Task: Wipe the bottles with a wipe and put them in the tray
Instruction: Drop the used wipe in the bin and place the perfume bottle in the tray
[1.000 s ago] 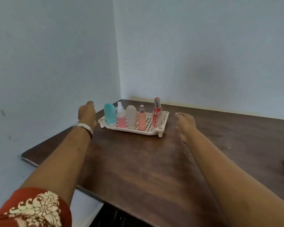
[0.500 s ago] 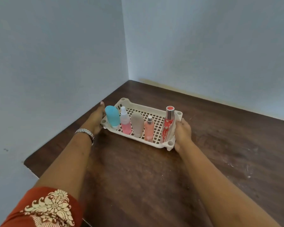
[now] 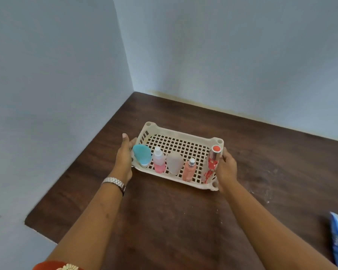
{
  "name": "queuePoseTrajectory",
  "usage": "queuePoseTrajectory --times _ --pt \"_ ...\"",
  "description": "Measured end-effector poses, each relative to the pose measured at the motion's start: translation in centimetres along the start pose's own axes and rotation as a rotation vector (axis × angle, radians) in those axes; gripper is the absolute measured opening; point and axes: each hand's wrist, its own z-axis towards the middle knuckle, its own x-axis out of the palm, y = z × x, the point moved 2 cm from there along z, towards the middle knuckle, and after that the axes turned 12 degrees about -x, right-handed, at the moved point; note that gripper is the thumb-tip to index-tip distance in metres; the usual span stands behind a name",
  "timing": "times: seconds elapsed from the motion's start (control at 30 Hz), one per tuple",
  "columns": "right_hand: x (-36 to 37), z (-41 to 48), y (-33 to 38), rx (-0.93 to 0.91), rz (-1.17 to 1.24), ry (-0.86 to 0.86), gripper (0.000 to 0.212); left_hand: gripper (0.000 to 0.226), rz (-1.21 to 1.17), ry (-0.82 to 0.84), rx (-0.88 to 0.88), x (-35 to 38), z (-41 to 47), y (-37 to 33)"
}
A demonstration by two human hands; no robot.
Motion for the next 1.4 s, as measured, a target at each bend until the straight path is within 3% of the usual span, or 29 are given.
queuePoseTrajectory --times 0.2,0.5,0.87,1.4 --pt "-9.0 -0.1 2.0 -0.058 -0.063 -0.091 0.024 0.067 -0.025 0.138 -0.08 6.6 -2.9 4.0" --pt "-18.8 0.6 1.5 -0.025 -0.118 -0.166 0.023 0.066 0.024 0.18 -0.086 15.1 -6.8 7.3" --pt "-20.9 4.5 1.0 -0.026 -0.095 -0.201 0.034 0.068 0.047 0.173 -0.089 19.9 -5.5 6.5" --pt "-20.2 8.7 0.6 0.017 -0.067 -0.172 0.026 0.076 -0.022 0.145 -0.131 21.6 -2.8 5.6"
